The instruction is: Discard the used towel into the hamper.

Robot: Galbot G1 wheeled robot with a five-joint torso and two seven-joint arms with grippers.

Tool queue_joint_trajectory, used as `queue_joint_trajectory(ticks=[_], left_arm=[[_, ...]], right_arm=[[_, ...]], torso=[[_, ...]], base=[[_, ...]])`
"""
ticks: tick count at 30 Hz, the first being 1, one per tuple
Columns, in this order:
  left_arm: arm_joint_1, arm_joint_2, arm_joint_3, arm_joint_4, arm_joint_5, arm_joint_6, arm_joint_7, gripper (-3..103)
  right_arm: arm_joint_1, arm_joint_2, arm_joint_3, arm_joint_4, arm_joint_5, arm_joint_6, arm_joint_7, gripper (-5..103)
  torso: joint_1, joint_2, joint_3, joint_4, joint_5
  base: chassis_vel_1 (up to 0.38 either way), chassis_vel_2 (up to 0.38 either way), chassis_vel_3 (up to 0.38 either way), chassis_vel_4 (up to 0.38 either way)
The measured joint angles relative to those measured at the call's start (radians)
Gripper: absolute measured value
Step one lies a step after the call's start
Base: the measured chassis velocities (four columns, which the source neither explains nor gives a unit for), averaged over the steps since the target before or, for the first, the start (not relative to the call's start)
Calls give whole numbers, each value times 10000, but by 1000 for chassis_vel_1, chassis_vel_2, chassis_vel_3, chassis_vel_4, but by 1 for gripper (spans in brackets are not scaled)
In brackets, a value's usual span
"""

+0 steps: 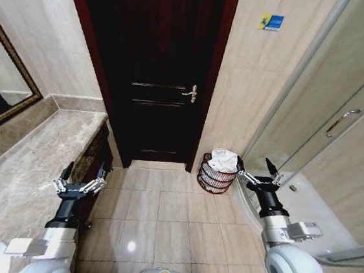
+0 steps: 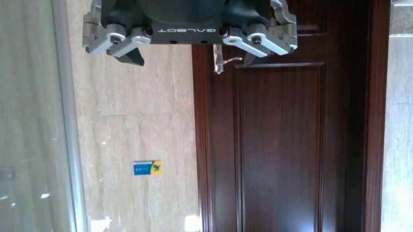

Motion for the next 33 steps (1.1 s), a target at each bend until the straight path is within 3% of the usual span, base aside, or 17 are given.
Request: queue_joint_trajectory(ticks=[33], left_arm=[[1,0,0,0,0,0,0,100]], right_arm=[[-6,0,0,0,0,0,0,100]], torso=[[-13,5,-5,-4,-4]], base=[[-10,7,10,-7]])
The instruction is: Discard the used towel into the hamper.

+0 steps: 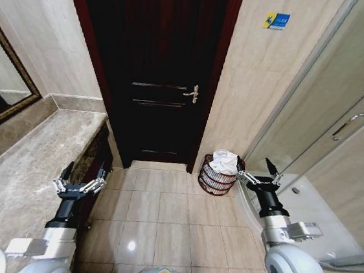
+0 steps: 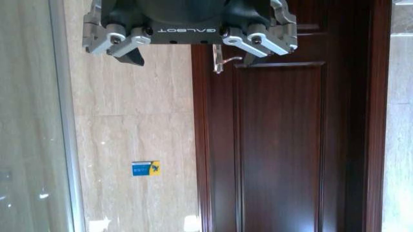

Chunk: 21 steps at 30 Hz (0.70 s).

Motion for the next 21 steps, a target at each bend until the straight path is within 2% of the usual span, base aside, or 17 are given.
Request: queue_joint_trajectory(ticks=[21], left_arm=[[0,0,0,0,0,0,0,100]], right_arm=[[0,0,1,0,0,0,0,100]], torso=[[0,0,0,0,0]], base=[[0,0,0,0]])
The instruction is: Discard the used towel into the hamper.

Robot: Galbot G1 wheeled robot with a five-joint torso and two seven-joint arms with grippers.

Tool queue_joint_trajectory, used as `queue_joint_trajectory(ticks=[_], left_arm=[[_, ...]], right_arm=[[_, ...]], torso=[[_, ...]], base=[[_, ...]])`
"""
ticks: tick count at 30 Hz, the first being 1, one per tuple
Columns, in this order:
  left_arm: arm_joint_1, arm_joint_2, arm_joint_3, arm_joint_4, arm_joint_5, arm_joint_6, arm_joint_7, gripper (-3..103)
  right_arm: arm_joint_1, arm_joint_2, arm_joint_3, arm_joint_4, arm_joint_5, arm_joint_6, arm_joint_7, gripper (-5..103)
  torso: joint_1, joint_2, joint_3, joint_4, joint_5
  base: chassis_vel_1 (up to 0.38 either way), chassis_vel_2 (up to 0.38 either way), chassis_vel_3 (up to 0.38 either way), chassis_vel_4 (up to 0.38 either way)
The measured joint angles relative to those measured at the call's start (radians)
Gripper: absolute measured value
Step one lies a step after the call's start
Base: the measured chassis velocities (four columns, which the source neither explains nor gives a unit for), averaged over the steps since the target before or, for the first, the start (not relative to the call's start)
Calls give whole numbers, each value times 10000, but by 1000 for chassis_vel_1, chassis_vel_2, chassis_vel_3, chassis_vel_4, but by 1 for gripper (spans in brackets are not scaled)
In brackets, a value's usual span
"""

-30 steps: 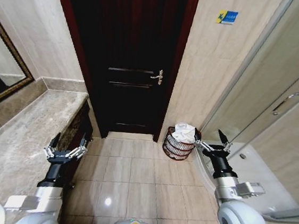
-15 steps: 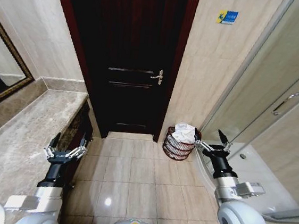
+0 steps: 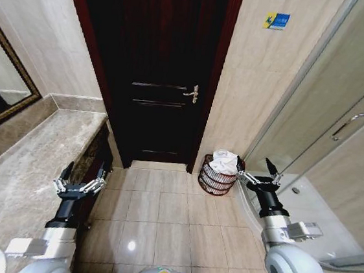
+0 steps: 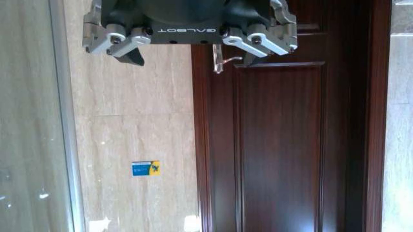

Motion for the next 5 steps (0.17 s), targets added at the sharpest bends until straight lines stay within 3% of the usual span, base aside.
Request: queue_joint_trajectory(ticks=[5], left_arm=[[0,0,0,0,0,0,0,100]], right_arm=[[0,0,0,0,0,0,0,100]], torso=[[0,0,0,0,0]], base=[[0,0,0,0]])
